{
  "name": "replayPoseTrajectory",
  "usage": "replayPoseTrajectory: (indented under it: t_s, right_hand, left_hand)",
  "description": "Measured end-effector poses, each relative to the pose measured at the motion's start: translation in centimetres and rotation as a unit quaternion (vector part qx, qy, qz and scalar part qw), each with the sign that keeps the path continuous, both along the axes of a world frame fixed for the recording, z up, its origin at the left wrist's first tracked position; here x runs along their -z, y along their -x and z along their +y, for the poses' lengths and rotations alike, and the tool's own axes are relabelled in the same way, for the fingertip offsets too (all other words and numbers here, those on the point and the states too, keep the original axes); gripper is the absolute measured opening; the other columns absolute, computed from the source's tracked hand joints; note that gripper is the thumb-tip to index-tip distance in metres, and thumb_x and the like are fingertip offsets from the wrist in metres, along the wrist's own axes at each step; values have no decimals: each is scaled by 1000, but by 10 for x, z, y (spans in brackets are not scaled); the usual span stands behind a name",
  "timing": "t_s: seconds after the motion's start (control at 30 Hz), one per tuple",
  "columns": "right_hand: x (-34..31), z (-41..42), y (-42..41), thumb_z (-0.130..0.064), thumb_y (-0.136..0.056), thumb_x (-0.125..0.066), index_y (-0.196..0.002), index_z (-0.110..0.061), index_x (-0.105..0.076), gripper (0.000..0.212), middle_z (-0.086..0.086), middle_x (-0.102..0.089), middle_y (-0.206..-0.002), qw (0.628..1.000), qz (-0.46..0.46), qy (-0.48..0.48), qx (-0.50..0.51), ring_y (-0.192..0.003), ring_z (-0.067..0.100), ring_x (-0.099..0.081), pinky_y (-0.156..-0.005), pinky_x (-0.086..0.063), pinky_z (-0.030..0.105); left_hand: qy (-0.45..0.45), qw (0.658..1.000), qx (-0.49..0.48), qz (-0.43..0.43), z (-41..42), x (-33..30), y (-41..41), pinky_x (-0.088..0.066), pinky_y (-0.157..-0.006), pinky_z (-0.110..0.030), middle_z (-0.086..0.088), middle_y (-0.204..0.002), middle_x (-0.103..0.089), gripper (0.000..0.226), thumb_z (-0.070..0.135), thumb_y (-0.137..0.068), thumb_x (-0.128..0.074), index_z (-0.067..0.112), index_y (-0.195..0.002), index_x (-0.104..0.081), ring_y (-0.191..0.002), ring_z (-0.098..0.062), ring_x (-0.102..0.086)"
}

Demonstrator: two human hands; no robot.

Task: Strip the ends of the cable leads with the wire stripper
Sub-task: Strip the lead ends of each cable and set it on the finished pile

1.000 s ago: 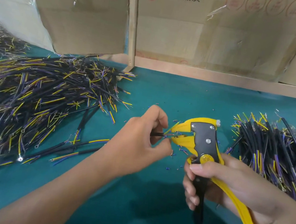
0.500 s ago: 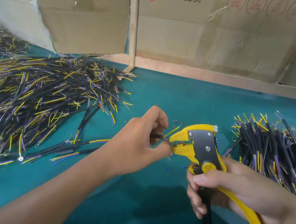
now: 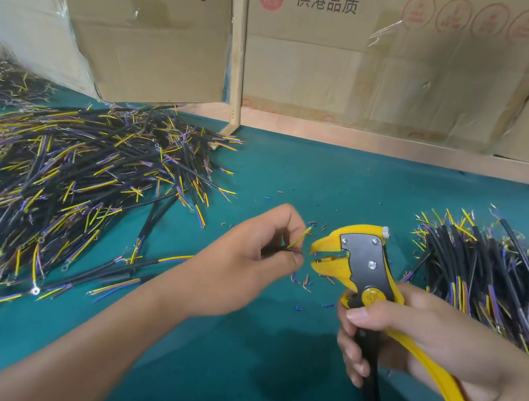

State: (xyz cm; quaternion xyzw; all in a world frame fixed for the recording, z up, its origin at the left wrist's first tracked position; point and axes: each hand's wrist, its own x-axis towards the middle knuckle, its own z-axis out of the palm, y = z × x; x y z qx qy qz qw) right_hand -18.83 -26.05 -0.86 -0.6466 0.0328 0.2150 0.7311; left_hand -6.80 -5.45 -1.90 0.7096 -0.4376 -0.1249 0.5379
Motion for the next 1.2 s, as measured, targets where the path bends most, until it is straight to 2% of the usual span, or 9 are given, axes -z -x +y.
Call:
replayPoseTrajectory:
  t_s: [0.1,0.27,0.43,0.57,0.63,0.73,0.83,0.97,1.2]
  right_hand:
    - [1,-1,-2,-22,-77,-75,-79,-6,-64,19,24,-56,-76,1000,8,-4,20,-67,33,-54,-68,-52,44]
    - [4,-1,-4,-21,-76,-76,-80,-5,-65,20,25,-56,-76,999,20,-9,33,-66,33,-54,-68,-53,44]
    - [6,0,-6,-21,-75,-77,-81,-2,-64,23,24,-55,-75,999,24,-19,44,-64,32,-54,-65,-53,46]
    - [5,-1,-6,-21,-76,-76,-81,-2,-63,23,24,-55,-76,998,16,-26,53,-65,32,-53,-67,-53,44]
    - [5,0,-6,-21,-77,-76,-79,-3,-64,22,23,-55,-76,998,6,-34,58,-65,32,-53,-67,-52,44]
    - [6,4,-7,-21,-78,-75,-79,-4,-65,20,22,-55,-75,998,2,-37,57,-65,32,-53,-67,-53,45]
    - [9,6,-8,-21,-80,-74,-81,-3,-64,21,23,-55,-76,998,3,-35,52,-66,33,-53,-68,-52,45]
    - [9,5,-8,-22,-78,-77,-80,-4,-65,22,23,-55,-76,997,5,-43,58,-66,32,-53,-68,-52,45]
    - [9,6,-8,-22,-77,-78,-82,-3,-64,24,23,-54,-76,996,0,-64,59,-65,33,-53,-68,-52,47]
  left_hand:
    - [10,1000,18,4,1,0,-1,-34,-64,-41,-18,-81,-42,8,19,-95,-53,17,-91,-47,-74,-34,-35]
    - [-5,998,55,21,2,4,-3,-34,-68,-35,1,-83,-44,12,21,-101,-49,13,-97,-41,-77,-28,-35]
    - [1,995,60,79,2,2,-2,-33,-61,-8,10,-78,-50,24,31,-103,-38,9,-94,-41,-61,-3,-37]
    - [41,996,21,81,-4,4,-4,-34,-61,-8,-6,-75,-37,20,23,-100,-43,8,-88,-39,-63,-6,-34]
    - [62,993,-3,103,-6,7,-4,-35,-61,-10,-4,-72,-36,9,23,-98,-44,15,-95,-40,-64,-8,-35]
    - [65,996,-32,54,-6,11,-5,-35,-59,-21,13,-66,-39,12,22,-98,-43,32,-104,-40,-60,-7,-38]
    - [42,997,-52,-27,-5,9,-4,-35,-59,-38,15,-63,-41,11,24,-102,-41,33,-102,-47,-56,-9,-33]
    - [43,990,-96,-90,-5,4,0,-31,-54,-22,7,-61,-41,15,34,-91,-57,21,-90,-49,-55,-10,-32]
    - [25,988,-120,-92,-5,3,4,-37,-60,-8,3,-62,-38,19,11,-74,-60,17,-87,-47,-59,-12,-34]
